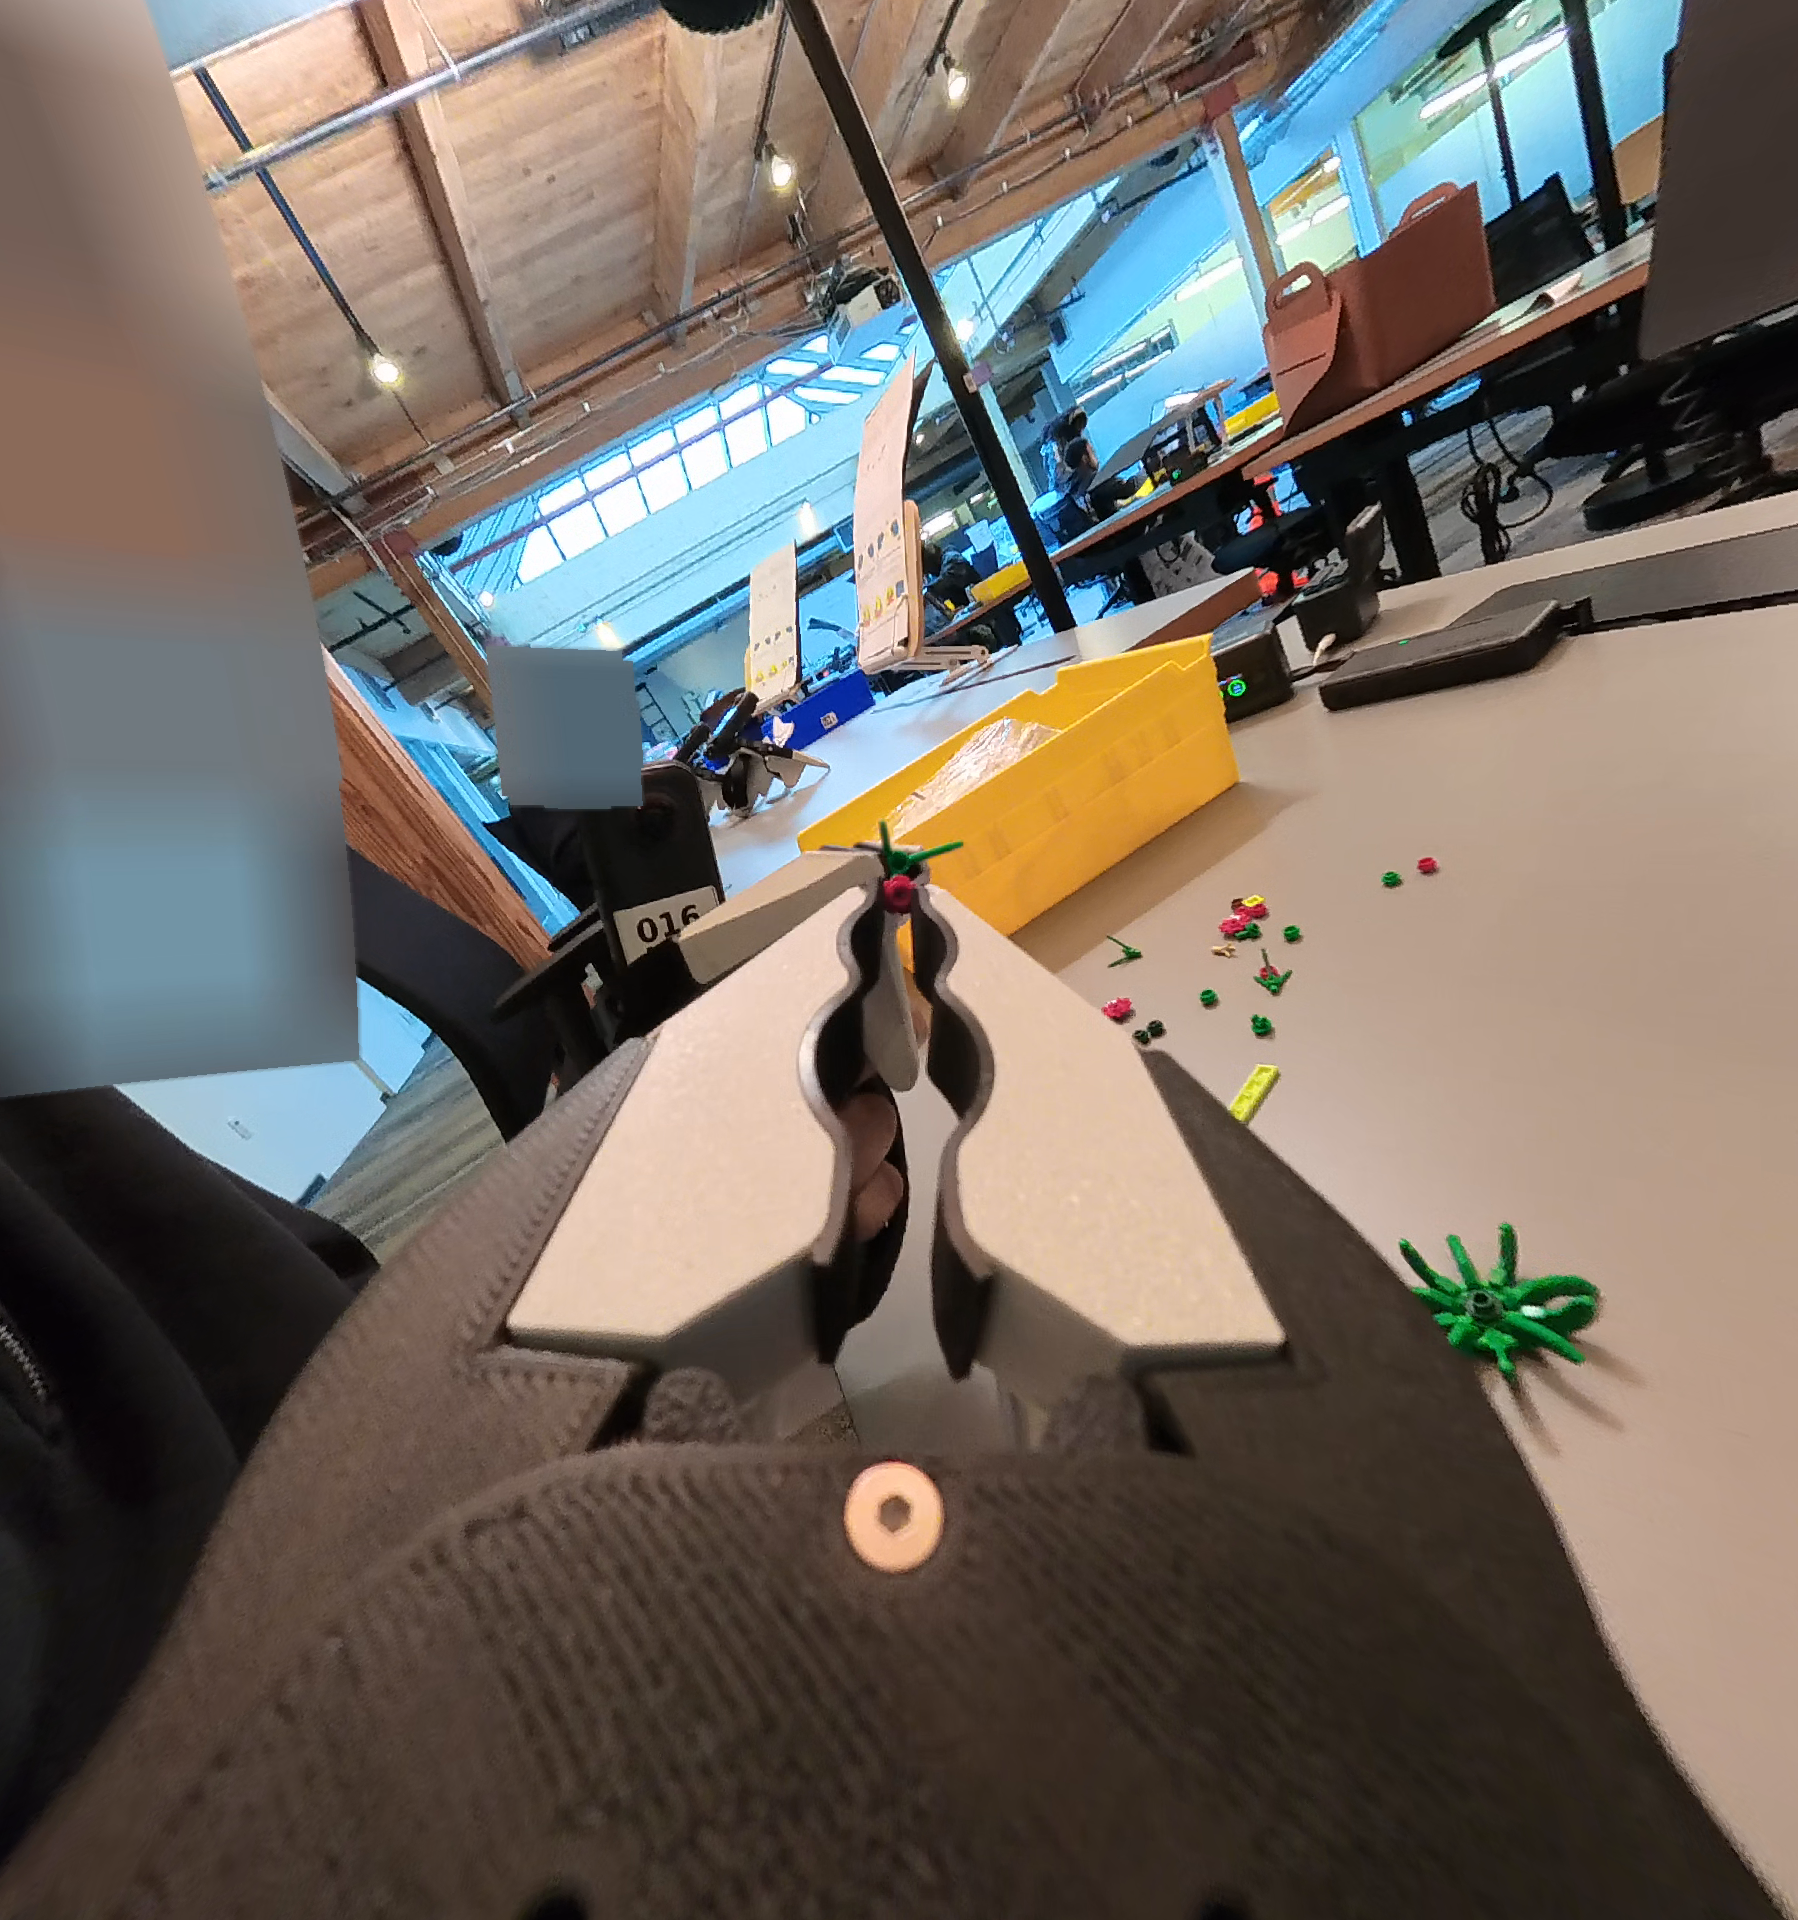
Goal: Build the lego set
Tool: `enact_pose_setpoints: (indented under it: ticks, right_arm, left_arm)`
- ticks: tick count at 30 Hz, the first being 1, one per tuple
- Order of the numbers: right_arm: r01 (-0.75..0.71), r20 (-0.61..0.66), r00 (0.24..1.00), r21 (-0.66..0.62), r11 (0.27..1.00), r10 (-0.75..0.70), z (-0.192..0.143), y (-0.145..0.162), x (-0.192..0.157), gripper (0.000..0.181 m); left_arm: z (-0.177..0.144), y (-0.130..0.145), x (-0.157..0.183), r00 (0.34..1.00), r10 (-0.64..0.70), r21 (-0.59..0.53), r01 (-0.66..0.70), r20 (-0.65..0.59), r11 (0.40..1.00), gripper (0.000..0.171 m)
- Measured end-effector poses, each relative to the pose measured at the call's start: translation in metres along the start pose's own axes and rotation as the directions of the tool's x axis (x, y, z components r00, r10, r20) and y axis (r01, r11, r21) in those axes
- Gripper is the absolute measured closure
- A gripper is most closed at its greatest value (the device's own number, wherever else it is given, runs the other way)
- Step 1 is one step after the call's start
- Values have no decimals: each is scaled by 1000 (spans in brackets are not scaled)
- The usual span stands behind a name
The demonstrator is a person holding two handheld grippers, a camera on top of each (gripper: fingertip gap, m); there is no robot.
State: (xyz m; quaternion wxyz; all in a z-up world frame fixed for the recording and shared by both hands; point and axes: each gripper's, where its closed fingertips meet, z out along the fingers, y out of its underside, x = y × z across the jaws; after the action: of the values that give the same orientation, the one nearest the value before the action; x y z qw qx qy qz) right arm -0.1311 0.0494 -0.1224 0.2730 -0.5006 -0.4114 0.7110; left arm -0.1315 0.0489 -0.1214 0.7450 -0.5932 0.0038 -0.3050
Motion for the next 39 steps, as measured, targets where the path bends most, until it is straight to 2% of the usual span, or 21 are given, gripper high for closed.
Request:
enact_pose_setpoints:
  ticks: [16, 39]
  right_arm:
    - [-13, -1, 1000, 35, 999, 13, -1, -6, -1, 179]
    - [54, -38, 998, -77, 996, -57, -5, -3, 2, 178]
  left_arm:
    - [2, 4, 0, 1000, -17, -14, 17, -2, 1000, 168]
    - [4, 9, 0, 999, 27, -51, -26, 20, 998, 168]
